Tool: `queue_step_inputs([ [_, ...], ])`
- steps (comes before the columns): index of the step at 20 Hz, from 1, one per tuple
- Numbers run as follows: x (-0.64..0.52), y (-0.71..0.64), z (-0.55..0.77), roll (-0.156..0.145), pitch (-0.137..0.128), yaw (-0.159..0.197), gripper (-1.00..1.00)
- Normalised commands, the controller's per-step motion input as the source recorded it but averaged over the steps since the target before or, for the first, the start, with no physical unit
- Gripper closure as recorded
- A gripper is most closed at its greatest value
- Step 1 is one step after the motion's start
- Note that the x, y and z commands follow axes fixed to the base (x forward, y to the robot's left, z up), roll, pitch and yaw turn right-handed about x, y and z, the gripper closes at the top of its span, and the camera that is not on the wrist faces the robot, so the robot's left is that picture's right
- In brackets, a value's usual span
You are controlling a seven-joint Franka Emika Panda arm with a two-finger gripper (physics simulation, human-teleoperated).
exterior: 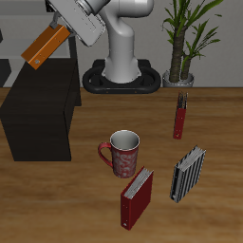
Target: Place the orange book flat on top of the shelf
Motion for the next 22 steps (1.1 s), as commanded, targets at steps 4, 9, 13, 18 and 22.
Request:
queue_step_inputs([
  [4,0.06,-0.19,-0.28,-0.033,0.032,0.021,1.00],
  [9,0.06,-0.09,-0.18,-0.029,0.041,-0.015,1.00],
  [13,0.11,-0.12,-0.25,-0.032,0.047,-0.001,1.00],
  [18,0.15,-0.23,-0.24,-0.073,0.053,-0.016,1.00],
  [22,0.19,-0.22,-0.30,-0.053,0.067,-0.012,1.00],
])
